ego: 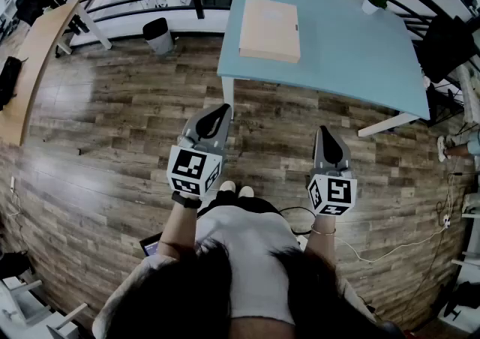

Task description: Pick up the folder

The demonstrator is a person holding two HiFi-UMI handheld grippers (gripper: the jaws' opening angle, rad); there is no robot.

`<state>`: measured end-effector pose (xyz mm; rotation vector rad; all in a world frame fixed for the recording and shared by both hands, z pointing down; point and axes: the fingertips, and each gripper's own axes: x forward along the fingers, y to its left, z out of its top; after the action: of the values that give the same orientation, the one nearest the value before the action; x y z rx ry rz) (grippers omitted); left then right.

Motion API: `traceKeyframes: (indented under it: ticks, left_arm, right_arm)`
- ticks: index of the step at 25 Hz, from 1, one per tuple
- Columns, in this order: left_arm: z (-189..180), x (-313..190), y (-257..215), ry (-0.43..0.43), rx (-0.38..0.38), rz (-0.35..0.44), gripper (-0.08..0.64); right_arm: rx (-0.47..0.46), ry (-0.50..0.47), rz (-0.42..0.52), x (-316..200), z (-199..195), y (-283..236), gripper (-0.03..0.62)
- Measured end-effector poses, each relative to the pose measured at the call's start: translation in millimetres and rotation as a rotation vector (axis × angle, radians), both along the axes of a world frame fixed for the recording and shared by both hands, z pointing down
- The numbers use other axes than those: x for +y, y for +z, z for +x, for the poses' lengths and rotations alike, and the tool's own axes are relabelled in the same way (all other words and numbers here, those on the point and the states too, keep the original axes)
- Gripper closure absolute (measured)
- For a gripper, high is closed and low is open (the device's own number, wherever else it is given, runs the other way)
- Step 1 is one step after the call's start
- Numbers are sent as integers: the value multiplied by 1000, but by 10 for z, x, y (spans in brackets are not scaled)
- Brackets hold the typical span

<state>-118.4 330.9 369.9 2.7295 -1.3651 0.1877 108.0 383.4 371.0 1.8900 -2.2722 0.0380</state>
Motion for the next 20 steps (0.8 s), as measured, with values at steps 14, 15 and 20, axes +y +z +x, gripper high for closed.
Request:
traceKeyframes:
  ticks: [14,15,20]
  left_arm:
    - [3,-20,95,-11,63,-21,503]
    - [10,-60,115,-8,65,-25,503]
    - [62,-391,209,1,69,-36,502]
  right_arm:
    - [-64,-31,10,-57,53,43,586]
    - [-65,-31,6,-101,57,56,584]
    - [-77,-36,-6,-433,80,116,543]
